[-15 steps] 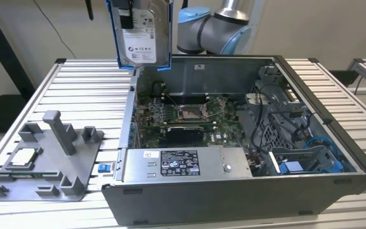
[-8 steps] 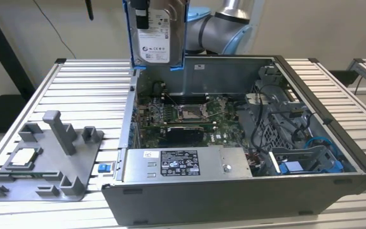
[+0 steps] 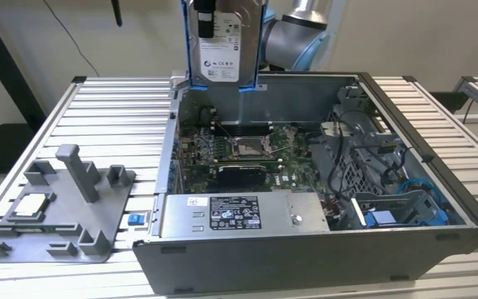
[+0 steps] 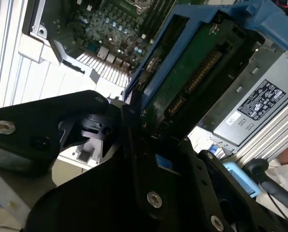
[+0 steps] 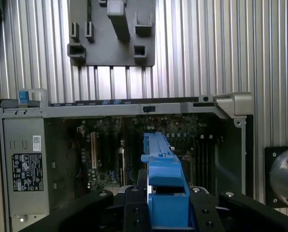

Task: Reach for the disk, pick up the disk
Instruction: 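Pick up the disk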

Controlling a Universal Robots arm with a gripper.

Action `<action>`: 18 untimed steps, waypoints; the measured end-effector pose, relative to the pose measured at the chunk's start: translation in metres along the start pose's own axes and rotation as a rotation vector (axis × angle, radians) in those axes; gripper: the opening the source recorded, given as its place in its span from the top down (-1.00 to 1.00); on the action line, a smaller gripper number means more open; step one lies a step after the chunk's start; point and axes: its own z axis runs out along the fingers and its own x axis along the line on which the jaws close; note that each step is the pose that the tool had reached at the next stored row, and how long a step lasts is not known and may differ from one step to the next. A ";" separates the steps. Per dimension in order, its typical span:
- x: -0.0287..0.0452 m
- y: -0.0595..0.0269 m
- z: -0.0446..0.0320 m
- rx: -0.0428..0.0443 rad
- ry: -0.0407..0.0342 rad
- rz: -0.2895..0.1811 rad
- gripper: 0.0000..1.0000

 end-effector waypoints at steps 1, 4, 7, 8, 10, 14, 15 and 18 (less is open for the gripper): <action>-0.0002 -0.0030 -0.0001 0.0000 0.0000 0.000 1.00; -0.0006 -0.0106 -0.0002 0.0000 0.0000 0.000 1.00; -0.0010 -0.0159 -0.0004 0.0000 0.0000 0.000 1.00; -0.0011 -0.0182 -0.0004 0.0000 0.0000 0.000 1.00; -0.0014 -0.0216 -0.0005 -0.0001 0.0002 0.000 1.00; -0.0014 -0.0223 -0.0005 0.0000 0.0000 0.000 1.00; -0.0014 -0.0224 -0.0005 0.0000 0.0000 0.000 1.00; -0.0014 -0.0224 -0.0005 0.0000 0.0000 0.000 1.00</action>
